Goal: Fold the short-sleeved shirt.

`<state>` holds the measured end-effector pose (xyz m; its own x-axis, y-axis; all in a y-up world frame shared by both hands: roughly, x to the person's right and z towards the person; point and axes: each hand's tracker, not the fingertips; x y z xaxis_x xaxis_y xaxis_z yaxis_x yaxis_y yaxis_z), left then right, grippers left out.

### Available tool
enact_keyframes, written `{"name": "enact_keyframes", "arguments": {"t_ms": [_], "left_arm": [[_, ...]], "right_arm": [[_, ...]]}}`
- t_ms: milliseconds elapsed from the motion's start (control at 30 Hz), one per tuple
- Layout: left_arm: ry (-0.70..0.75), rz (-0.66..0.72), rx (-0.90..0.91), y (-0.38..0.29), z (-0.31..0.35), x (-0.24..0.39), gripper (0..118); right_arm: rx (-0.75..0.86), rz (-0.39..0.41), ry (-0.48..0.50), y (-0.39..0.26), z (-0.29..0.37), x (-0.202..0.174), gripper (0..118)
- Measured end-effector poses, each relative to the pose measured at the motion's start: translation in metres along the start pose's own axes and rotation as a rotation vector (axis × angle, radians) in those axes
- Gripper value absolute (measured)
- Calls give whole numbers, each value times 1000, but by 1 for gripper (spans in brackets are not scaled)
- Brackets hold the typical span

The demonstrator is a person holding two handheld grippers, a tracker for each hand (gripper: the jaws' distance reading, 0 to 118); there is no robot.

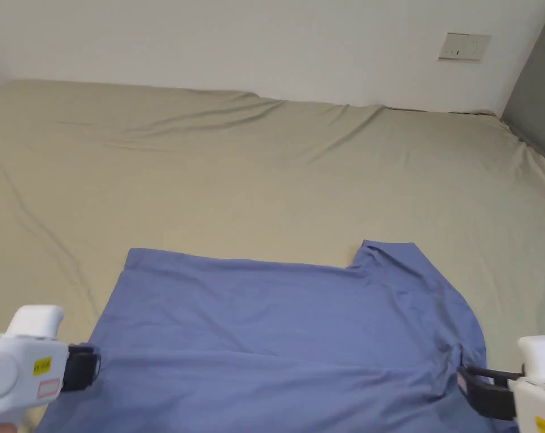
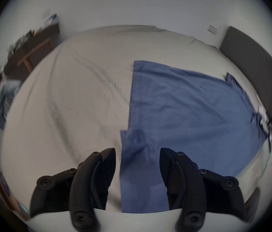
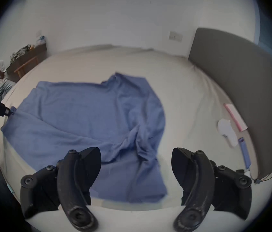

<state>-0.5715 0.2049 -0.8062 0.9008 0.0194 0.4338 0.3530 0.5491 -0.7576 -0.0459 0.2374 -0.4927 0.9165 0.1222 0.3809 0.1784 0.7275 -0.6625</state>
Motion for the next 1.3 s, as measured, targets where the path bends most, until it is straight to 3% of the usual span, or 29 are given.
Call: {"name": "enact_keyframes", "arguments": {"t_ms": [67,167,267,300,367,400,433,467,567,633,700,767,900,967,1100,1167,1233,1300], "left_arm": [[50,-56,-57,-20,22,21,57],[24,-78,-146,-46,-16,24,57],[47,25,-65,-48,-16,26,56],[23,38,-99,-40,-12,28,48],[-19,62,-60,-40,-6,30,5],[22,44,-74,-43,-5,36,5],[39,-15,-67,-46,-7,38,5],[45,-49,-57,-50,-7,40,5],[32,-70,-59,-51,-4,35,5],[-38,-27,-79,-44,5,24,5],[-81,25,-62,-39,17,8,5],[-137,82,-53,-39,30,-4,5],[-167,46,-32,-51,66,-7,5],[-155,31,-40,-69,77,-12,5],[-158,103,-86,-131,96,-35,5],[-139,119,-138,-165,96,-44,5],[-155,191,-195,-195,99,-39,5],[-170,195,-231,-213,93,-37,5]], "right_arm": [[8,-25,-30,-2,14,8,91],[-107,-49,-31,-12,-3,15,91],[-309,-53,16,-29,-60,18,91],[-342,-52,43,-38,-74,12,90],[-375,-30,89,-53,-96,-3,59],[-264,-109,69,-50,-83,-5,50],[-283,-119,55,-42,-77,-4,25],[-315,-135,163,-42,-74,-7,17],[-322,-172,176,-46,-67,0,16],[-288,-274,211,-42,-45,9,16],[-262,-327,242,-38,-31,19,16],[-250,-302,243,-26,-6,19,16],[-230,-276,266,-28,33,23,16],[-207,-216,213,-39,53,18,16],[-309,-153,227,-91,72,10,16],[-365,-181,250,-121,73,14,16],[-402,-267,259,-146,79,20,16],[-378,-271,246,-160,83,19,16]]}}
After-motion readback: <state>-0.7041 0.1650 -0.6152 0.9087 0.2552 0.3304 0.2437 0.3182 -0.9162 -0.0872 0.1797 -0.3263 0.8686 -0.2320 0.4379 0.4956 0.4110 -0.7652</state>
